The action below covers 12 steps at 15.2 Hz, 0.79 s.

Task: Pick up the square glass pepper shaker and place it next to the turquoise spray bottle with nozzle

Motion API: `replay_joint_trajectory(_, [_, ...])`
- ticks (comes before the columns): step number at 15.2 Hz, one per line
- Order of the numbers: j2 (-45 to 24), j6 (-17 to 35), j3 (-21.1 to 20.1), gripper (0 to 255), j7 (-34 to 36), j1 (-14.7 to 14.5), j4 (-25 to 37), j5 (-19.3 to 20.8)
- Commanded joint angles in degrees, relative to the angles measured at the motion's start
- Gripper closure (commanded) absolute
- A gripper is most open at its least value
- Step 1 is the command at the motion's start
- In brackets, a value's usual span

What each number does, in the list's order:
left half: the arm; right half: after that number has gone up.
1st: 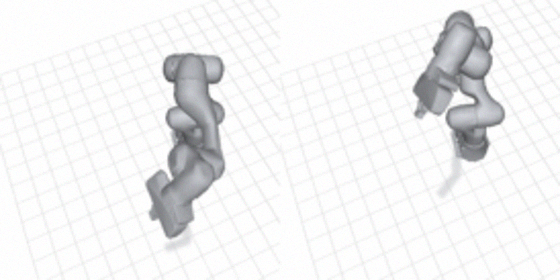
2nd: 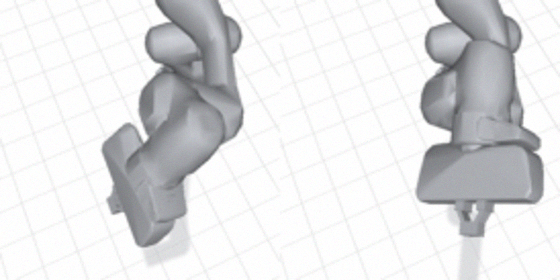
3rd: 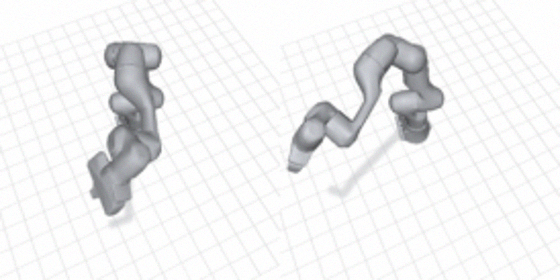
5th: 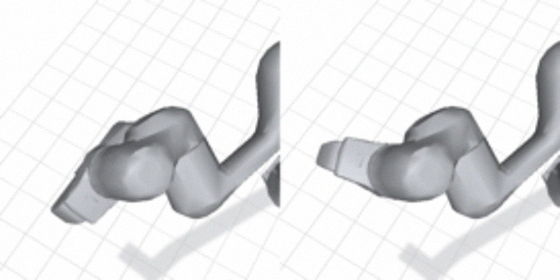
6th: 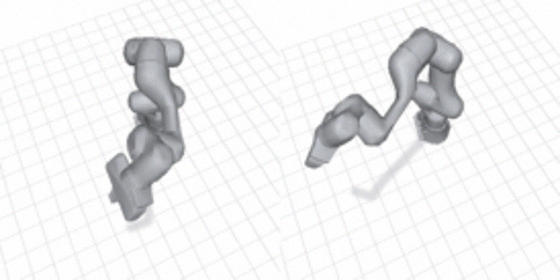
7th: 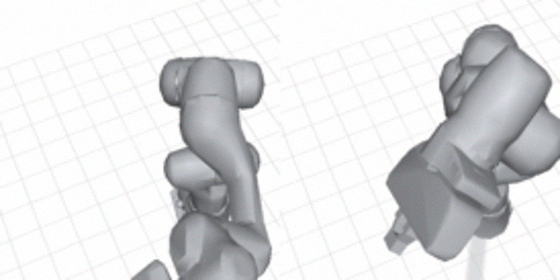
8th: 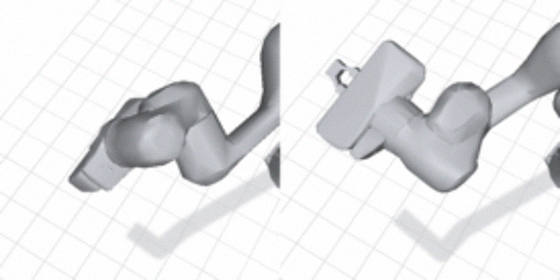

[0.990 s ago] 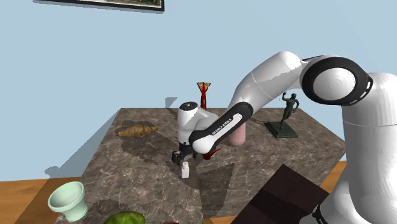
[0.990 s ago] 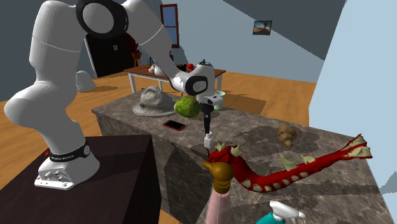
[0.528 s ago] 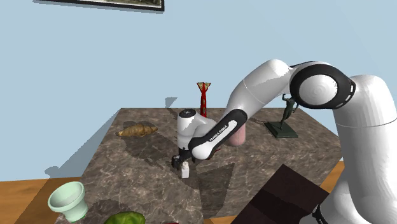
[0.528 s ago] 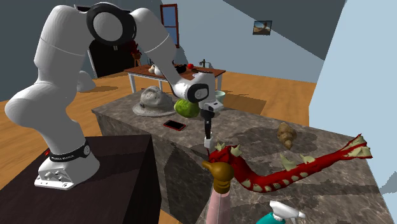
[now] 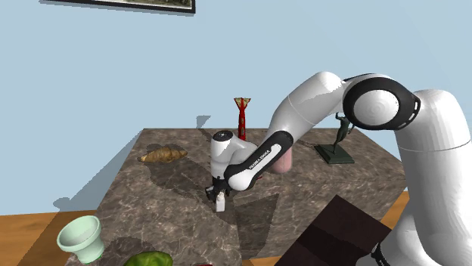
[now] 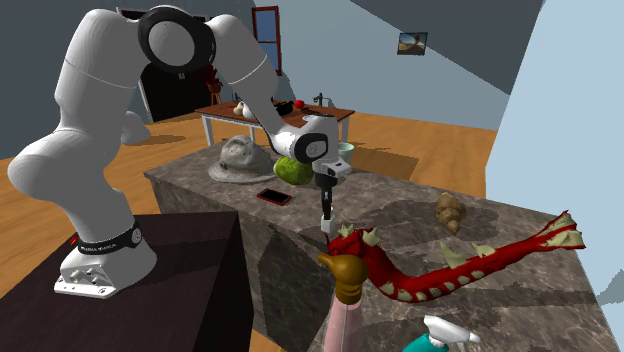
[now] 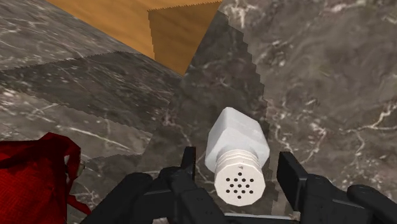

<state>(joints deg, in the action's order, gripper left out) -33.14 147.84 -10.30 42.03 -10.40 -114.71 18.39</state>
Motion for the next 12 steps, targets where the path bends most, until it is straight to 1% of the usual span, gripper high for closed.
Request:
replay_joint_trajectory(1, [0.00, 0.00, 0.00, 255, 0.00, 0.00, 0.00, 0.00])
replay_joint_trajectory(9, [-0.01, 0.01, 0.00, 255, 0.00, 0.00, 0.01, 0.00])
replay_joint_trajectory(12, [1.93, -1.52, -0.61, 255, -0.59, 0.45, -0.40, -0.71])
